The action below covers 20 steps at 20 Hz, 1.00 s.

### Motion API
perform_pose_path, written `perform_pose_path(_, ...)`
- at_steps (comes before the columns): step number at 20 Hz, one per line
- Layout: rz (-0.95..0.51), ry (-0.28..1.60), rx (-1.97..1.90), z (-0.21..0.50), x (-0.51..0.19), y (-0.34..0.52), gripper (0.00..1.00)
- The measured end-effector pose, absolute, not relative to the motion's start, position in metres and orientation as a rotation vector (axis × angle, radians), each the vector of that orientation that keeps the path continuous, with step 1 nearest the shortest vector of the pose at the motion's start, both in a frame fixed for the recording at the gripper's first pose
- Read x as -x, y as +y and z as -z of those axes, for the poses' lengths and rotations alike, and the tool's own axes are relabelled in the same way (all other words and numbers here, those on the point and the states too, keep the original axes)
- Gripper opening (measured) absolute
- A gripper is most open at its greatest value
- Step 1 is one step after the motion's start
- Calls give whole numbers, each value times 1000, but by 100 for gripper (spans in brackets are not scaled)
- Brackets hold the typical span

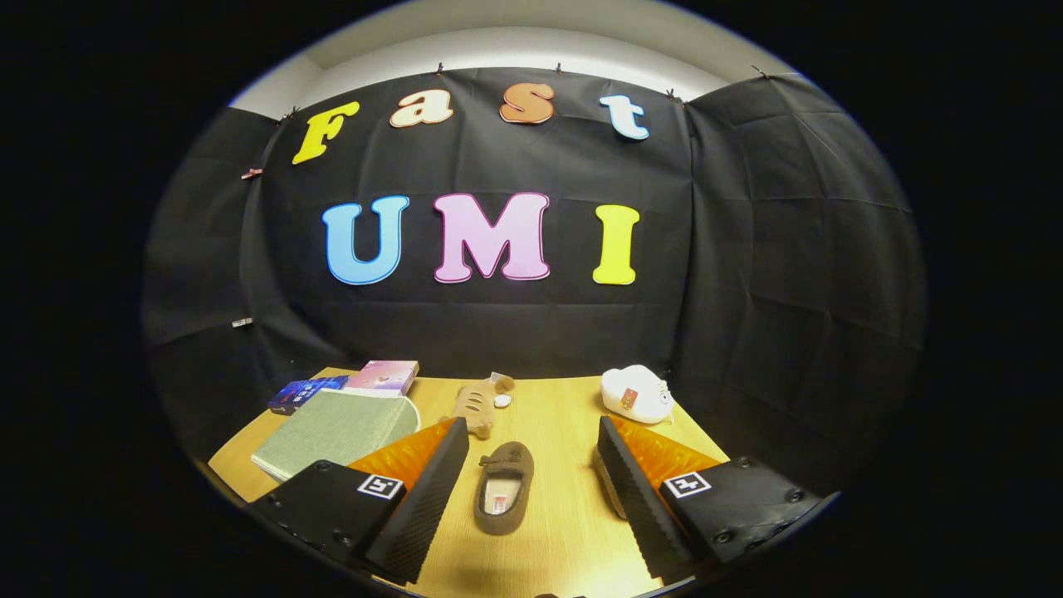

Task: Open the storage box then place both shoes into the box .Put the left shoe in first, then the right shoe, with the right side of both shoes facing outward in a uniform manner.

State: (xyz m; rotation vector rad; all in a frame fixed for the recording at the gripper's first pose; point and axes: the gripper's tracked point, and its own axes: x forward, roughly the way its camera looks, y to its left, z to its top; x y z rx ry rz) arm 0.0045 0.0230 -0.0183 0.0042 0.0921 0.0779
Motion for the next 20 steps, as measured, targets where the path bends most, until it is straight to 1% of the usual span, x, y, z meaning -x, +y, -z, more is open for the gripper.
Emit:
perform_pose_path(5,-120,123,-19,21,-12,34,97)
perform_pose_path(10,-219,197,-57,33,-26,54,98)
perform_pose_path(14,-384,345,-167,64,-31,93,98)
perform_pose_path(20,-701,639,-397,114,-21,161,98)
